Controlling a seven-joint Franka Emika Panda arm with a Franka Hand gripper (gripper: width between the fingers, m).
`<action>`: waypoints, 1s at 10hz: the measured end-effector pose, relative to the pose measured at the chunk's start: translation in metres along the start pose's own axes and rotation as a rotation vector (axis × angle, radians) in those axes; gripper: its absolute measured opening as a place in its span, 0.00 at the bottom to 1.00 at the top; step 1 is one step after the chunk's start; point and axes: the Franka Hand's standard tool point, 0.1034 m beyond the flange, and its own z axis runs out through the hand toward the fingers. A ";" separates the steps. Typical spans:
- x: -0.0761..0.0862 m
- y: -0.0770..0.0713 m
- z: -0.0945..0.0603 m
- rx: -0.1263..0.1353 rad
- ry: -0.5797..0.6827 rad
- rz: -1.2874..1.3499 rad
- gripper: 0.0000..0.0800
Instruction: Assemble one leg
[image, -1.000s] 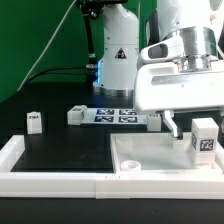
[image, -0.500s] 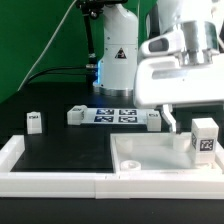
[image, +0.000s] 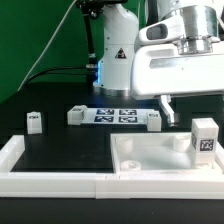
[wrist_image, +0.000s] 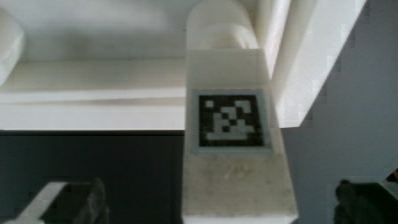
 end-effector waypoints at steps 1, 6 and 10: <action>-0.005 -0.001 0.004 0.013 -0.126 0.010 0.81; 0.025 0.008 0.014 0.042 -0.514 0.043 0.81; 0.024 0.003 0.016 0.038 -0.503 0.053 0.66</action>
Offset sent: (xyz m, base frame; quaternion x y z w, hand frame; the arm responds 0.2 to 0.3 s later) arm 0.0262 -0.0129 -0.0065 -0.0187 -0.2679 0.0162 0.9631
